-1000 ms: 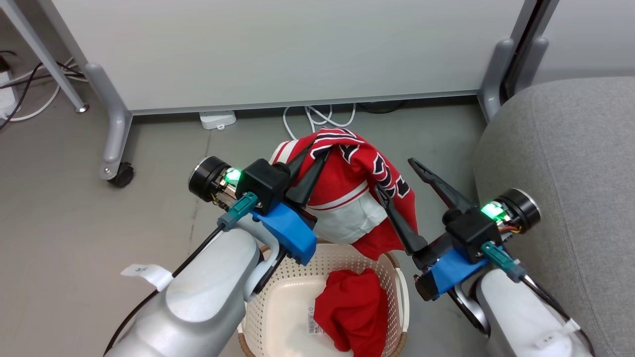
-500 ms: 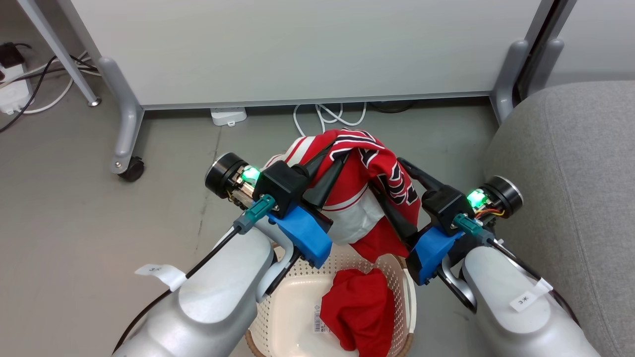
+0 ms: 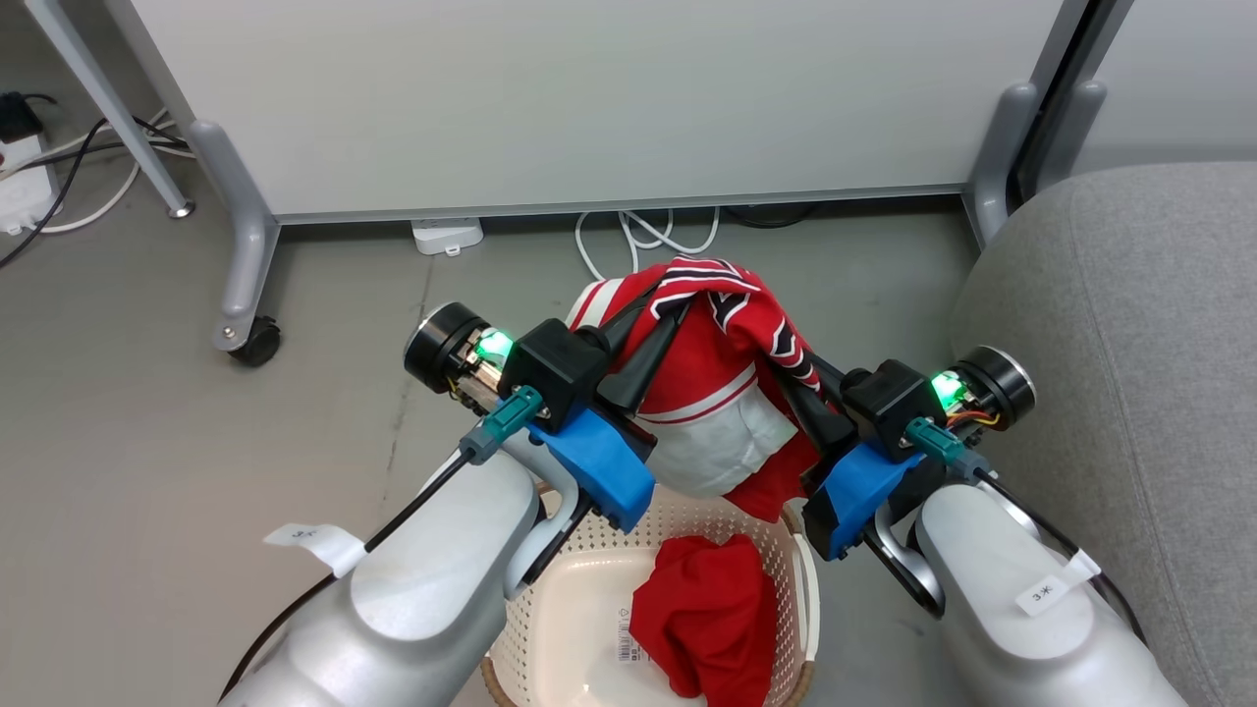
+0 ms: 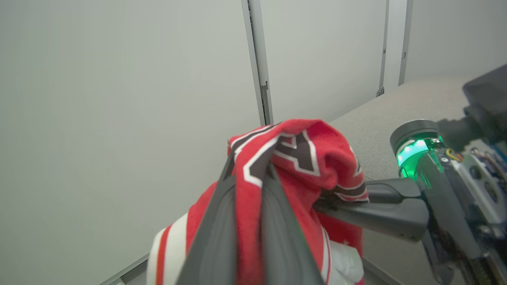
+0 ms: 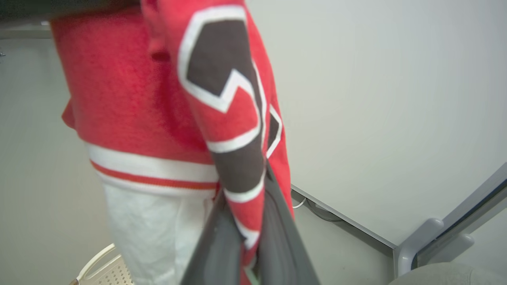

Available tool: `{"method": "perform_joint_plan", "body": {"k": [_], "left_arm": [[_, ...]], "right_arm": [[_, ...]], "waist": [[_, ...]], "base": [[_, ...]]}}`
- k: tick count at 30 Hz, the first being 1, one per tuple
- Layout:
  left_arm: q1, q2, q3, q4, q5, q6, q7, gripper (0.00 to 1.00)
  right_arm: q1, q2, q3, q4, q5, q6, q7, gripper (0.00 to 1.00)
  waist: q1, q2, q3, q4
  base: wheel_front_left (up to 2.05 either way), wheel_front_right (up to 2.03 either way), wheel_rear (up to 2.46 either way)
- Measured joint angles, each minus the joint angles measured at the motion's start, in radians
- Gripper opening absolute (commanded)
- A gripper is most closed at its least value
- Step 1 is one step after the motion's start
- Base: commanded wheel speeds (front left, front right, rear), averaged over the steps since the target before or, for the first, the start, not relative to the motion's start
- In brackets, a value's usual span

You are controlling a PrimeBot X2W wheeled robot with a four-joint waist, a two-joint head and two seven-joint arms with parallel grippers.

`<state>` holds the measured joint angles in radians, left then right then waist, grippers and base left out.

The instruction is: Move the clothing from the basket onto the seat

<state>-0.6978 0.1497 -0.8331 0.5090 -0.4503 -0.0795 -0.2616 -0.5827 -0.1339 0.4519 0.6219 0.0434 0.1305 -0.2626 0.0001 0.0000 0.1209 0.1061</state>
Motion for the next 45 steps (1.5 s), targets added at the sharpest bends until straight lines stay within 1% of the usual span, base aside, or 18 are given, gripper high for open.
{"method": "perform_joint_plan", "body": {"k": [20,21,22,30,37,45], "left_arm": [[0.000,0.007,-0.002,-0.002,0.002,0.009,0.000,0.00],[0.000,0.007,-0.002,-0.003,0.002,0.010,0.000,0.47],[0.000,0.006,-0.002,-0.003,0.001,0.010,0.000,1.00],[0.000,0.008,0.003,-0.010,0.003,0.019,0.000,1.00],[0.004,0.013,0.011,-0.022,0.011,0.027,-0.001,1.00],[0.022,0.021,0.015,-0.032,0.018,0.034,-0.001,1.00]], "right_arm": [[0.004,0.000,-0.017,-0.022,0.006,0.000,0.000,0.00],[0.004,0.000,-0.019,-0.023,0.006,0.000,0.000,0.00],[0.004,0.001,-0.020,-0.025,0.007,0.000,0.000,0.00],[0.011,0.003,-0.033,-0.032,0.011,0.000,0.000,0.00],[0.028,0.004,-0.066,-0.053,0.017,0.000,0.000,0.00],[0.063,0.009,-0.137,-0.102,0.021,0.000,0.000,0.00]], "waist": [[0.0000,0.0000,0.012,-0.012],[0.0000,0.0000,0.013,-0.012],[0.0000,0.0000,0.013,-0.012],[-0.0001,0.0000,0.014,-0.013],[-0.0001,0.0000,0.016,-0.020],[-0.0001,0.0000,0.020,-0.058]], "base": [[0.00,0.00,0.00],[0.00,0.00,0.00],[0.00,0.00,0.00],[0.00,0.00,0.00],[0.00,0.00,0.00],[0.00,0.00,0.00]]}}
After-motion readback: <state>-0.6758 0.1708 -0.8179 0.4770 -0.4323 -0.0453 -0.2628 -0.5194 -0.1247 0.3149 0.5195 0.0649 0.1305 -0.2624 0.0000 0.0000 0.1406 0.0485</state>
